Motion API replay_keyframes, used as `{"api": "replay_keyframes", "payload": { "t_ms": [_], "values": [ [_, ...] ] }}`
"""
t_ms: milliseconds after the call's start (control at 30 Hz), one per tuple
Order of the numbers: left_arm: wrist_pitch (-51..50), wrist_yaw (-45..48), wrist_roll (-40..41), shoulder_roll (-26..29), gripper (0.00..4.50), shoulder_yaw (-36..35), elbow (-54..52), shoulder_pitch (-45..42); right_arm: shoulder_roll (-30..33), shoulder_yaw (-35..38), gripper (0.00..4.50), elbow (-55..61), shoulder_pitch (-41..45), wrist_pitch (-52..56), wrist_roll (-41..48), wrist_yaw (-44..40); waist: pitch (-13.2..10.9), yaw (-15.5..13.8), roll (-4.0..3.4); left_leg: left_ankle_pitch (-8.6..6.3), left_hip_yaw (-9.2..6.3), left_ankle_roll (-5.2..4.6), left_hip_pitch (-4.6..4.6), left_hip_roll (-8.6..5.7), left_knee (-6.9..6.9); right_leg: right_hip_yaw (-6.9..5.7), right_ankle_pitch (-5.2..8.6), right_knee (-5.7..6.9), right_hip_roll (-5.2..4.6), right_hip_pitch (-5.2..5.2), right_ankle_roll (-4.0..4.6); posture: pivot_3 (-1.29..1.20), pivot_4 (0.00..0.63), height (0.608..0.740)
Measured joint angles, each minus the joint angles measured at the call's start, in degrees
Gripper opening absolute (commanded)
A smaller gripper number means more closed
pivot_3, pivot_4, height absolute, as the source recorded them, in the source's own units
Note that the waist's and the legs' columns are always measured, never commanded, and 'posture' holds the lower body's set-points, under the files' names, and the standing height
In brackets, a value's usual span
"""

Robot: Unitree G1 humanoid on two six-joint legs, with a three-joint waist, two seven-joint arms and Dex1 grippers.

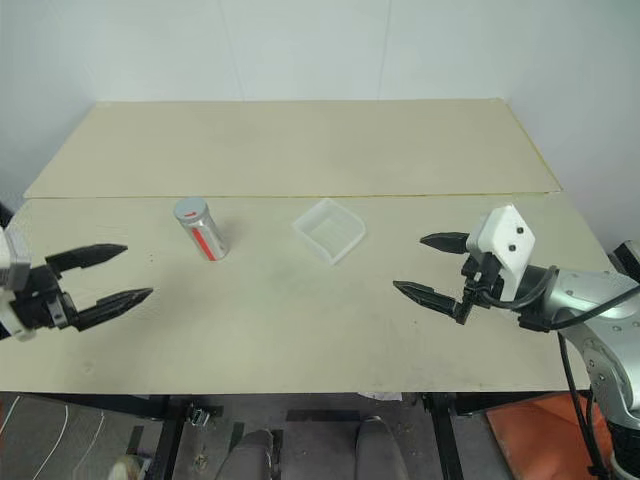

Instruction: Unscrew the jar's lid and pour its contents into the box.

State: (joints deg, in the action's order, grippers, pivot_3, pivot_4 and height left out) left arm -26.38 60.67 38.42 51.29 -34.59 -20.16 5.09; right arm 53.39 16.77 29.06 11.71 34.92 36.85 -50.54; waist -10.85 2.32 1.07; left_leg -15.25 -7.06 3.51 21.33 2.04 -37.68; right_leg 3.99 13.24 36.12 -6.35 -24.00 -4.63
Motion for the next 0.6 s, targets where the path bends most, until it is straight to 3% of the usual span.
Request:
{"api": "replay_keyframes", "payload": {
  "t_ms": [300,600],
  "values": [
    [0.11,-6.22,-0.09,-5.15,4.48,2.63,-5.41,0.54,-0.39,-1.88,4.50,-2.46,3.78,-1.04,-1.22,-1.55,0.00,0.52,0.00,-0.01,0.03,-0.01,0.01,0.01,0.00,0.03,0.00,0.00,0.00,-0.06,0.00,0.00,0.150,0.740],
    [-0.28,-19.62,-2.56,-12.25,4.48,6.31,-9.81,0.55,0.11,-1.85,4.50,-6.78,5.31,-4.69,-2.32,-5.96,0.01,0.04,0.01,-0.01,0.03,-0.01,-0.01,-0.01,-0.04,0.02,-0.03,-0.05,-0.01,0.03,-0.02,0.00,0.150,0.740]
  ]
}}
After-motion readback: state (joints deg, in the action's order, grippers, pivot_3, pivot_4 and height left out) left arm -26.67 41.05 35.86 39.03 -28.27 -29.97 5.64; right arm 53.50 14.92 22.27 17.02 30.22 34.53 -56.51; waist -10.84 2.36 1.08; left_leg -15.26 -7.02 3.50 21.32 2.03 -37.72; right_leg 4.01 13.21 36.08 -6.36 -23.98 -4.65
